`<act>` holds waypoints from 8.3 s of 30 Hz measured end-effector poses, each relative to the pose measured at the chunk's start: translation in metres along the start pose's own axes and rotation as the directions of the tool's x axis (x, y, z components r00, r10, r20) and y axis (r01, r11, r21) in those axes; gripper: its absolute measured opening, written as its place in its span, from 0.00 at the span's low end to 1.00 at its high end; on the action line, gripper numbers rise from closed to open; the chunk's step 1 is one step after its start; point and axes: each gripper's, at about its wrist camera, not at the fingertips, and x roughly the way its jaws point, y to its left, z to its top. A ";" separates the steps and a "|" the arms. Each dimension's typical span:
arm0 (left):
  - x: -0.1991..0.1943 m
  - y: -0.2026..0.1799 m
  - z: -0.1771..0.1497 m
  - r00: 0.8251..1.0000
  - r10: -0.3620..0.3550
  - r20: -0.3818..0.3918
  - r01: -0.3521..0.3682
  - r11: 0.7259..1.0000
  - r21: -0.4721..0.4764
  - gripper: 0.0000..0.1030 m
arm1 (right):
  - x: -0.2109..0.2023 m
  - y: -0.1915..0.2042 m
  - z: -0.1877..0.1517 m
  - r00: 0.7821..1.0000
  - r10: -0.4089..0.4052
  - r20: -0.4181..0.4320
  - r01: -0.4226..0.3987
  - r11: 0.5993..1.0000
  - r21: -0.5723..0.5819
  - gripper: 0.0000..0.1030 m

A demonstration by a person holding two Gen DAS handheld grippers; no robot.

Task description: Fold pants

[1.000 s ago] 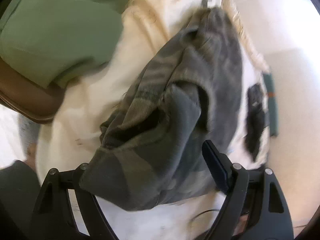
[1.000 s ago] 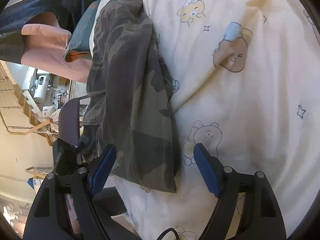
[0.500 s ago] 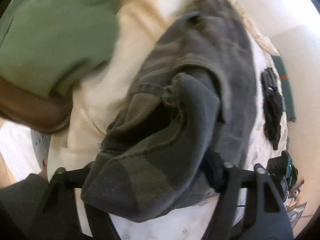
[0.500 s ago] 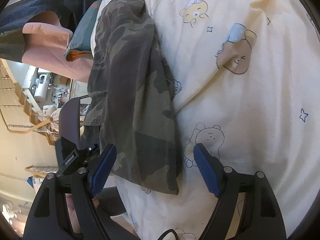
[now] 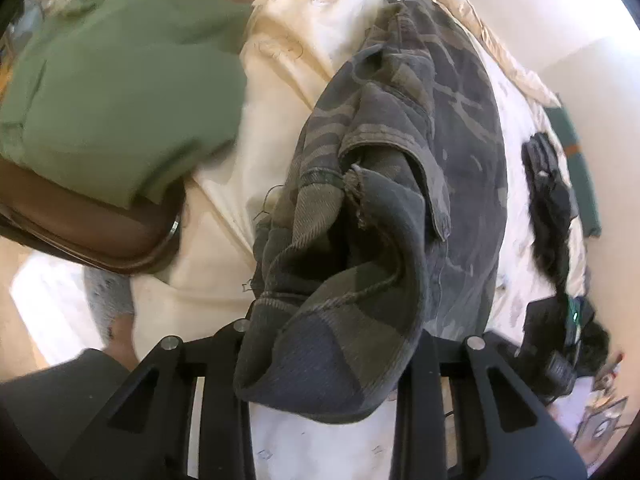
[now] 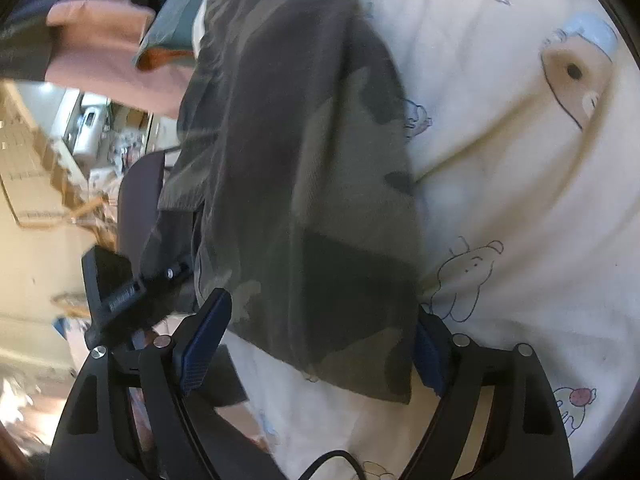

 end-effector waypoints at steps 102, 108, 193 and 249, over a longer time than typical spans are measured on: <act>-0.014 -0.073 -0.149 0.971 -0.043 -0.237 0.068 0.993 0.097 0.28 | -0.154 0.010 -0.129 0.912 -0.410 0.020 0.407 0.909 0.093 0.18; -0.076 -0.095 -0.123 0.996 -0.038 -0.084 0.052 0.983 0.178 0.36 | -0.206 0.060 -0.129 0.871 -0.457 0.178 0.475 0.877 -0.075 0.17; 0.178 -0.230 0.187 0.982 0.175 0.071 -0.189 0.893 0.408 0.27 | -0.114 -0.055 0.264 0.908 -0.320 0.271 0.346 0.937 -0.052 0.45; 0.140 -0.207 0.072 0.950 0.312 -0.014 -0.250 0.784 0.568 0.68 | -0.149 -0.020 0.099 0.770 -0.590 0.244 0.627 0.770 -0.118 0.27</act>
